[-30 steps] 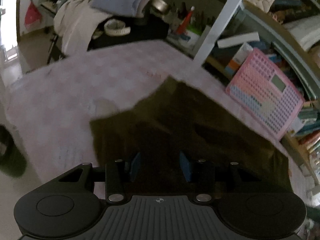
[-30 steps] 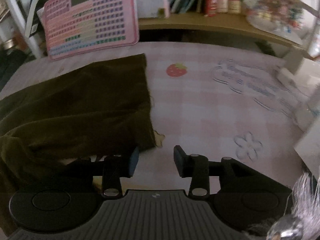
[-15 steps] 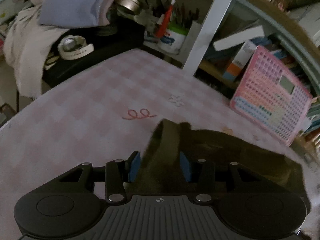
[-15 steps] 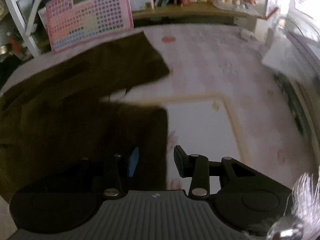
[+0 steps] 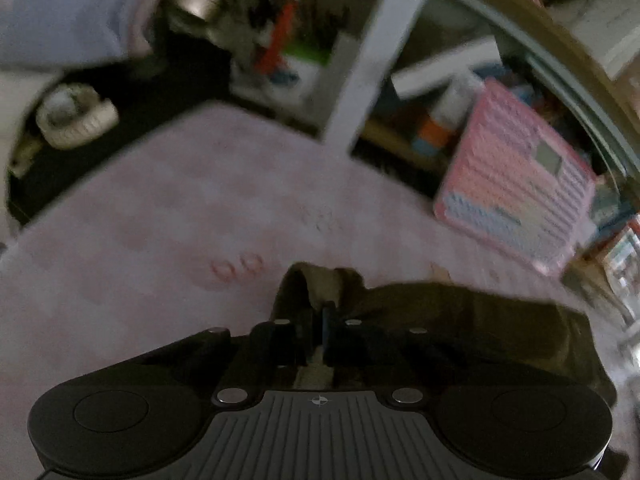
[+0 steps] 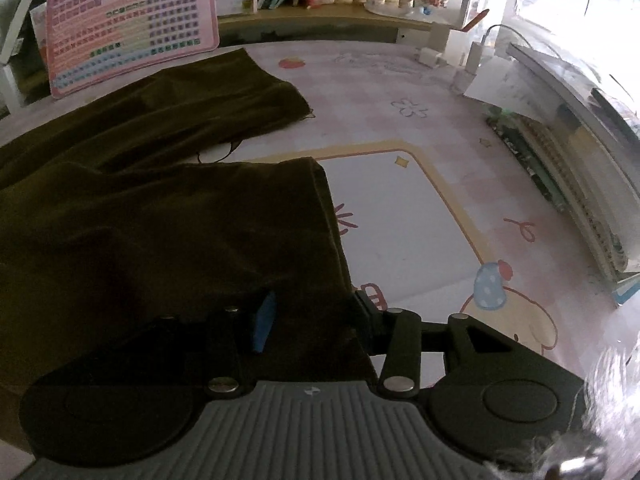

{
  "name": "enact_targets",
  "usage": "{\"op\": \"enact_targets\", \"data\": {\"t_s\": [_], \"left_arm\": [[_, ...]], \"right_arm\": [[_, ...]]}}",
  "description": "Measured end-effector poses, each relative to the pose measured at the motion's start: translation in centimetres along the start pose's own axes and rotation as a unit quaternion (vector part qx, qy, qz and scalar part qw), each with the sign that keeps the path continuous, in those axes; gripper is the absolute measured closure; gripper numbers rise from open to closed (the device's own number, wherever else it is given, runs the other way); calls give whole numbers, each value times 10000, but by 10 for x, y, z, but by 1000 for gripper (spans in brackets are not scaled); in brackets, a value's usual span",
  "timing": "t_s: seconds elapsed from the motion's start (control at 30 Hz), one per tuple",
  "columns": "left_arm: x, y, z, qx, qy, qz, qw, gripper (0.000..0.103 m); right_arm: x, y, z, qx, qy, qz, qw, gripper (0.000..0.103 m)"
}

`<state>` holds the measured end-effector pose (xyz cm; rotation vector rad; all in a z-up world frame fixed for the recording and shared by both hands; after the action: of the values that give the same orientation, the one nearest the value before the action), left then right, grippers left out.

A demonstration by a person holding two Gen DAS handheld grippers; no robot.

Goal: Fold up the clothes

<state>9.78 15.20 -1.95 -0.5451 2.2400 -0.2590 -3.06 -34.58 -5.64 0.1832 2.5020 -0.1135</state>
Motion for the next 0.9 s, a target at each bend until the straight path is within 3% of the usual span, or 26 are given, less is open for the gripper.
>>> {"op": "enact_targets", "data": {"t_s": [0.1,0.2,0.37,0.5,0.57,0.63,0.77,0.9], "left_arm": [[-5,14,14,-213,109,-310,9992,100],[-5,22,25,-318,339,-120,9988,86],[-7,39,-19,-220,-26,6,9998,80],[20,58,-56,-103,60,-68,9999,71],[36,62,-67,-48,209,-81,9997,61],[51,63,-74,3,361,-71,9993,34],[67,44,-71,22,442,441,9980,32],[78,21,-57,-295,487,1257,9904,32]], "right_arm": [[-1,2,1,13,-7,-19,10000,63],[-2,5,2,27,-13,-37,10000,63],[-4,7,4,-30,-105,-64,9999,62],[-1,7,3,-45,-234,-43,9997,62],[1,8,2,-36,-283,-27,9996,62],[1,9,2,-22,-305,-23,9995,62],[1,10,1,12,-314,-43,9995,62],[1,12,1,48,-311,-73,9995,62]]}}
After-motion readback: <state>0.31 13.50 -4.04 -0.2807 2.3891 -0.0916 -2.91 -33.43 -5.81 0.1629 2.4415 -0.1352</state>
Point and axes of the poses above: each gripper's, at about its wrist camera, not at the fingertips, and z roughly the way its jaws point, y to its left, x to its underside, the point moved 5 cm from there along z, roughly the way its jaws point
